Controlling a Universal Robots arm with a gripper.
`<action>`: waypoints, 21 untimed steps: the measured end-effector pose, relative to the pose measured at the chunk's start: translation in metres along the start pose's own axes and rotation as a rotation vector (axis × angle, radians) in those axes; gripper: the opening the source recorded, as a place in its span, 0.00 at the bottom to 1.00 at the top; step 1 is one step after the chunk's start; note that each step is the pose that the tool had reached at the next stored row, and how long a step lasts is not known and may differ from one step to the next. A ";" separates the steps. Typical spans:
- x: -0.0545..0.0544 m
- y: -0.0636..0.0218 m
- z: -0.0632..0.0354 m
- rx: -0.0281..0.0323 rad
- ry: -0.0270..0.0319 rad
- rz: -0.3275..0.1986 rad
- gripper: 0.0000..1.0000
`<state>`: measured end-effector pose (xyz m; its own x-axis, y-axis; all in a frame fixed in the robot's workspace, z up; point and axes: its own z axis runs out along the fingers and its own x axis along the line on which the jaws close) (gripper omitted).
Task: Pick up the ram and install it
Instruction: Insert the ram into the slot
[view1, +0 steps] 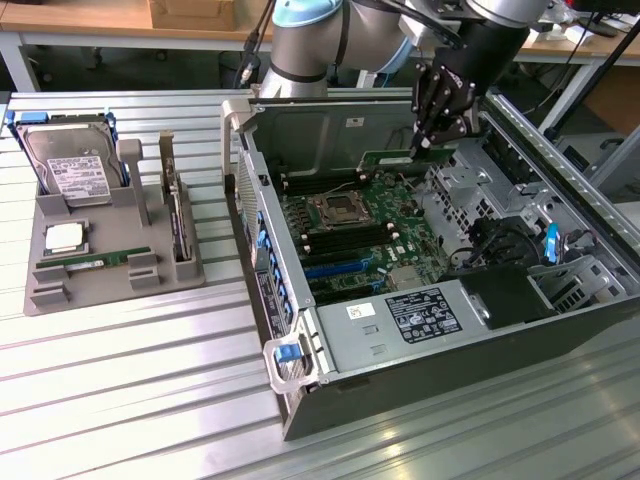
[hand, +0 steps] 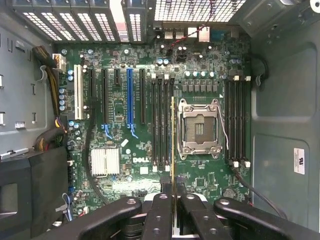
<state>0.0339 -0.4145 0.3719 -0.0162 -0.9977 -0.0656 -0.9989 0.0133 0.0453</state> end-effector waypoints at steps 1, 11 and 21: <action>0.000 0.0000 0.0008 0.0000 0.0000 0.000 0.13; 0.003 -0.0004 0.0089 0.0000 0.0000 0.000 0.13; 0.004 -0.0008 0.0166 0.0000 -0.0001 0.000 0.13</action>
<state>0.0339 -0.4177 0.3551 -0.0162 -0.9977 -0.0656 -0.9989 0.0132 0.0453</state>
